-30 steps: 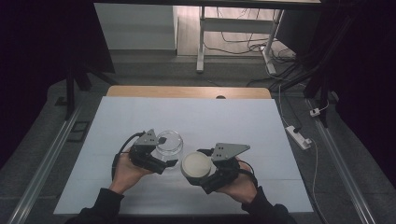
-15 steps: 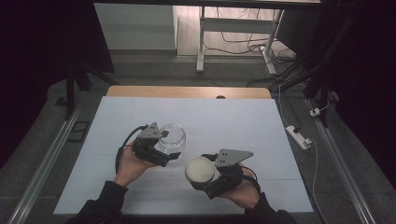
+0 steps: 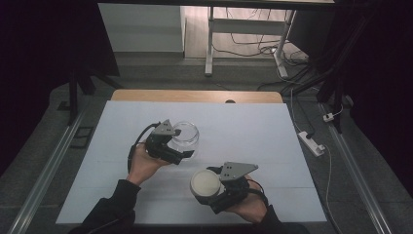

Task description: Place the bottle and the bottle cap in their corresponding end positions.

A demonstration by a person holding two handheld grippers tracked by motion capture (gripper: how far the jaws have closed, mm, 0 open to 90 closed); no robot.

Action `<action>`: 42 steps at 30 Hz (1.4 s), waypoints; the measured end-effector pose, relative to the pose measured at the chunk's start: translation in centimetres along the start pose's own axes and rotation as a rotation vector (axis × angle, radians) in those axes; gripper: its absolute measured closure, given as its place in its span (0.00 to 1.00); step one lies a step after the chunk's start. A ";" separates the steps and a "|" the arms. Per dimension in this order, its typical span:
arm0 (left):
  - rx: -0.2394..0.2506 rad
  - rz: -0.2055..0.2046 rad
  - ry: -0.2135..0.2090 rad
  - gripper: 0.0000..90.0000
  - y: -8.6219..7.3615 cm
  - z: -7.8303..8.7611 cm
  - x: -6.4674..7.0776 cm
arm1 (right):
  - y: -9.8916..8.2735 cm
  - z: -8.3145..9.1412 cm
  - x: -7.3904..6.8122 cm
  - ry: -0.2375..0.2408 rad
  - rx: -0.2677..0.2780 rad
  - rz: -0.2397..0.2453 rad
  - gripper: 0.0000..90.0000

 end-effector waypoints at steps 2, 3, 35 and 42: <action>0.004 0.000 0.000 0.09 0.4 -0.4 -0.2 | -0.1 -0.1 0.0 -0.002 -0.001 0.002 0.08; 0.004 0.000 0.000 0.09 0.4 -0.4 -0.2 | -0.1 -0.1 0.0 -0.002 -0.001 0.002 0.08; 0.006 0.003 0.014 0.09 2.9 -5.5 -3.3 | -1.7 -3.4 -0.1 -0.007 -0.040 0.012 0.08; -0.008 0.013 0.031 0.09 2.7 -6.6 -4.4 | -2.4 -4.1 0.4 -0.011 -0.053 -0.003 0.08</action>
Point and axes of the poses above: each handheld gripper's, and its own axes: z roughly backward along the jaws, y roughly out of its top, x roughly to its right, the point moved 6 cm from there along -z, roughly forward along the jaws, and after that the axes turned 11 degrees about z, right-handed, at the moved point
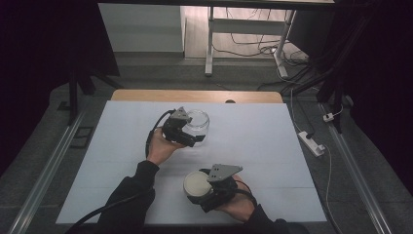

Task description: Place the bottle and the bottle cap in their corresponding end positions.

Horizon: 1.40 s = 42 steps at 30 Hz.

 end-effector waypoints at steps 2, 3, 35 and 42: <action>-0.002 0.001 0.003 0.09 0.0 -0.3 -0.2 | -0.4 -0.4 0.2 0.001 -0.009 -0.002 0.08; -0.003 0.002 0.003 0.09 0.0 -0.5 -0.3 | -0.5 -0.6 0.2 0.000 -0.014 -0.001 0.08; -0.017 0.026 0.041 0.09 -1.5 -3.2 -2.8 | -3.5 -3.9 1.7 -0.020 -0.129 0.001 0.08; -0.020 0.019 0.039 0.09 -1.8 -3.9 -2.6 | -3.7 -4.2 1.9 -0.037 -0.167 0.004 0.08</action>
Point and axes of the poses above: each handheld gripper's, and its own axes: z roughly backward along the jaws, y roughly out of its top, x roughly to its right, the point moved 6 cm from there along -z, roughly forward along the jaws, and after that the axes turned 11 degrees about z, right-handed, at the moved point
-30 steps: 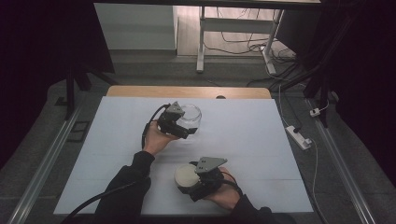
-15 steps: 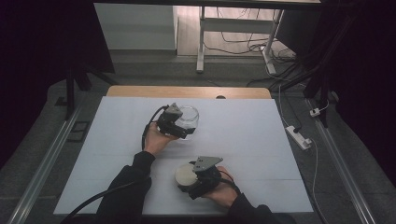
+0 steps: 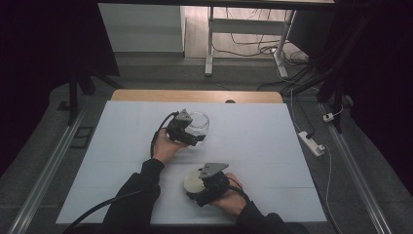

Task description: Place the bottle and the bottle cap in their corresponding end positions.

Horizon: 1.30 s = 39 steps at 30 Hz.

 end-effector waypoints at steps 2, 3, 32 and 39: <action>-0.003 -0.004 0.001 0.09 -0.1 -0.2 0.0 | -0.1 -0.1 0.1 -0.005 -0.013 0.000 0.08; -0.004 -0.009 0.004 0.09 -0.2 -0.3 0.0 | -0.1 -0.2 0.1 -0.005 -0.025 -0.005 0.08; -0.036 0.033 -0.013 0.00 -0.9 0.4 -0.1 | -0.1 -0.2 0.3 0.016 -0.036 -0.079 0.00; -0.064 0.024 -0.006 0.00 -1.3 0.8 0.1 | 0.1 0.0 0.4 0.005 -0.018 -0.081 0.00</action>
Point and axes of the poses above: each handheld gripper's, and its own axes: z roughly backward along the jaws, y roughly out of its top, x roughly to its right, the point moved 6 cm from there along -z, roughly forward along the jaws, and after that the axes turned 11 degrees about z, right-handed, at the moved point
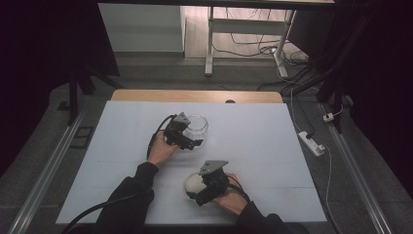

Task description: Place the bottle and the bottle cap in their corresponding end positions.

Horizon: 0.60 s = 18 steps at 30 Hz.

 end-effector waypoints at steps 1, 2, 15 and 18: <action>-0.003 0.001 0.001 0.00 0.0 0.1 0.0 | 0.0 0.0 0.0 0.001 0.003 -0.004 0.00; -0.004 0.002 0.005 0.00 0.0 0.2 0.0 | 0.1 0.1 0.0 0.001 0.006 -0.004 0.00; -0.005 0.027 0.009 0.00 -1.0 2.1 0.2 | 0.6 0.9 0.3 -0.004 0.040 -0.014 0.00; -0.019 0.030 0.007 0.00 -1.4 2.6 0.4 | 0.7 1.2 0.4 -0.006 0.042 -0.021 0.00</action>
Point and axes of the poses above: each handheld gripper's, and its own axes: z roughly backward along the jaws, y roughly out of its top, x roughly to its right, the point moved 6 cm from there along -z, roughly forward along the jaws, and after that the axes turned 11 degrees about z, right-handed, at the moved point
